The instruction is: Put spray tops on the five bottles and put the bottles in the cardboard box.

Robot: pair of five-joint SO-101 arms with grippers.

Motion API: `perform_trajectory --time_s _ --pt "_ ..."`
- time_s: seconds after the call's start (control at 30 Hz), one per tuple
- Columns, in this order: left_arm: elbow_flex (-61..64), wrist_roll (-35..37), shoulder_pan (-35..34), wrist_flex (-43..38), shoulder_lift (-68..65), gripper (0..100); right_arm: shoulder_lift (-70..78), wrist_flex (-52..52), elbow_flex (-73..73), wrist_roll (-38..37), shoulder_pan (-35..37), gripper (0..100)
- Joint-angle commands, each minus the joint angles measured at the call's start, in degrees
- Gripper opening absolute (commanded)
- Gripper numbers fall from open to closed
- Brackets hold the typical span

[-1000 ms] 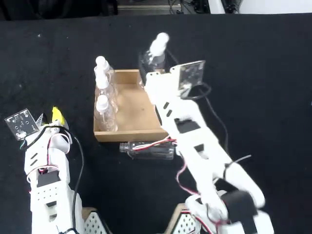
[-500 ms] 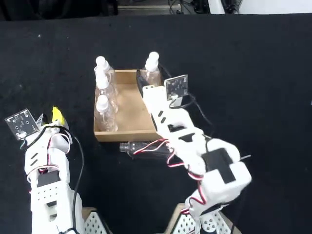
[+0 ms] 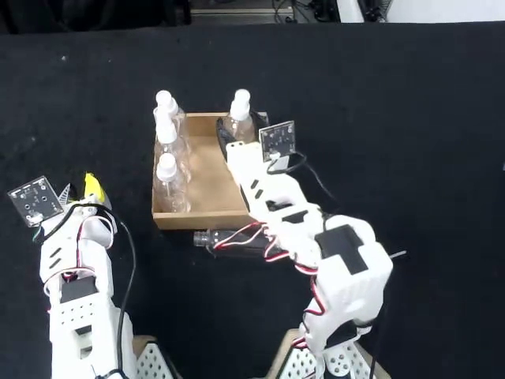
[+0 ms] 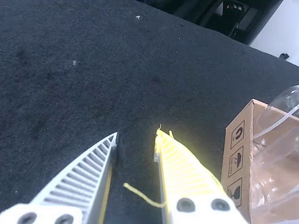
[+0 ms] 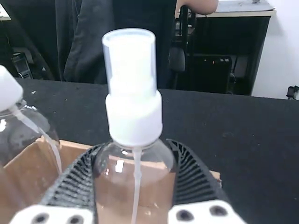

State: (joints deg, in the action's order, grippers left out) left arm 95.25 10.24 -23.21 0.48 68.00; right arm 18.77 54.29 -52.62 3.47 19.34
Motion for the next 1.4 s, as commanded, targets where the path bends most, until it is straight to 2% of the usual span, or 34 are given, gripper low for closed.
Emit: perform_trajectory --time_s 0.0,0.1,0.27,0.6,0.73,0.9,1.13,1.37 --pt "0.7 -0.6 0.1 -1.2 1.1 12 1.4 1.5 4.0 -0.5 0.6 1.1" --pt "0.7 -0.6 0.1 -1.2 1.1 12 2.8 2.0 4.8 -0.5 0.8 1.1" --pt "0.7 -0.6 0.1 -1.2 1.1 12 4.3 8.5 3.5 -0.6 0.8 1.1" --pt "0.7 -0.6 0.1 -1.2 1.1 12 4.4 8.7 2.6 -0.6 0.9 1.3" --pt "0.7 -0.6 0.1 -1.2 1.1 12 4.5 8.7 2.6 -3.9 1.0 1.3" --pt "0.7 -0.6 0.1 -1.2 1.1 12 4.5 8.7 2.2 -3.9 1.0 1.6" --pt "0.7 -0.6 0.1 -1.2 1.1 12 4.5 8.7 1.5 -4.0 2.7 17.2" --pt "0.7 -0.6 0.1 -1.2 1.1 12 4.5 8.7 1.2 -4.0 3.0 17.7"
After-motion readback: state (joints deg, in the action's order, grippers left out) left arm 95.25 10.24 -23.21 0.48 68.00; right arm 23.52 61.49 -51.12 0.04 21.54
